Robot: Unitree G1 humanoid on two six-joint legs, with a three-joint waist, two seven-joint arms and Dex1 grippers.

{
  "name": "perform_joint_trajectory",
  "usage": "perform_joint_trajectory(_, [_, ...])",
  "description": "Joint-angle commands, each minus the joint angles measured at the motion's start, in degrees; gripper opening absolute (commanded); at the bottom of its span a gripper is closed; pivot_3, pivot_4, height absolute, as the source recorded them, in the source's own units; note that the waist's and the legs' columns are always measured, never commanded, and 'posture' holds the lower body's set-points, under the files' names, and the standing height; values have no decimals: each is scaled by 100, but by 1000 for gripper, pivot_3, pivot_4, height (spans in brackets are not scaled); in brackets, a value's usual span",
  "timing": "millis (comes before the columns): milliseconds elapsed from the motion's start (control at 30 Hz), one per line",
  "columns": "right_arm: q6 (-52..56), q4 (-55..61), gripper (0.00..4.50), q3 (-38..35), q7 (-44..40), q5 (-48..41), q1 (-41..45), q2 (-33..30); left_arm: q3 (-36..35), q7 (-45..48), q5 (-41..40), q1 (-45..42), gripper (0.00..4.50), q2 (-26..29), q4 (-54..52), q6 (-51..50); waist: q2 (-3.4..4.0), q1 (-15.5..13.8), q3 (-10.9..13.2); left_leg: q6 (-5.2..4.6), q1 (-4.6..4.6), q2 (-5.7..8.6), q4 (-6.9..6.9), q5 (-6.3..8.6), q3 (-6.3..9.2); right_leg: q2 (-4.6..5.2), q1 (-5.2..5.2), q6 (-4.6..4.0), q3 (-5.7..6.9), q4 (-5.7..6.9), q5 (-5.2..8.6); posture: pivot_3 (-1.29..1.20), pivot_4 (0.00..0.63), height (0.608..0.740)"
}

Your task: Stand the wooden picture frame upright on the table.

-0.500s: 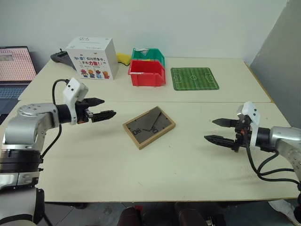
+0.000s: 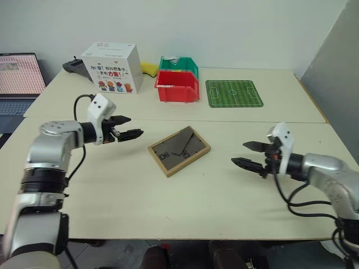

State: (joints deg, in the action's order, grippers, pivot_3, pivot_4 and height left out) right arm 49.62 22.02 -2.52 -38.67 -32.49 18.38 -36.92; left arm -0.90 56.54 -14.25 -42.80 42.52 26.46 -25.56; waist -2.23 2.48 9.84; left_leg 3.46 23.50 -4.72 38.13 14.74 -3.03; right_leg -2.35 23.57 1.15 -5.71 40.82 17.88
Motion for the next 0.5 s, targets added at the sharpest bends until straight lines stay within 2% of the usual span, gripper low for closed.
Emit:
perform_joint_trajectory(33, [34, 271, 3063, 320, 833, 386, -6, 489, 99, -648, 403, -347, 3009, -373, 472, 450, 0, -26, 0, 0, 3, 0, 1, 0, 0, 0, 1, 0, 1, 0, 0, 0, 150, 740])
perform_joint_trajectory(167, [-30, 90, 2002, 814, 1232, 741, 203, 1007, 314, -958, 762, -670, 2073, -821, 1149, 784, 0, -55, 0, 1, 43, 4, 16, -1, -1, 6, 39, -1, 3, 10, -1, 0, 150, 740])
perform_joint_trajectory(367, [-399, -746, 421, 1313, 1600, 1437, 430, 1529, 530, -718, 958, -826, 687, -1186, 1599, 1003, 0, -63, -1, 4, 52, 5, 20, -2, -8, 8, 50, -1, -1, 15, -1, 0, 150, 740])
perform_joint_trajectory(433, [-451, -989, 8, 1314, 1688, 1535, 557, 1702, 585, -595, 990, -861, 298, -1244, 1692, 1059, 0, -55, -1, 4, 52, 4, 19, -3, -8, 7, 52, -1, 0, 17, -1, 0, 150, 740])
perform_joint_trajectory(500, [-502, -1245, 0, 1374, 1680, 1663, 699, 1802, 710, -486, 1095, -839, 23, -1311, 1777, 1057, 0, -55, -1, 9, 52, 4, 19, -6, -8, 6, 54, -1, 0, 20, -1, 0, 150, 740])
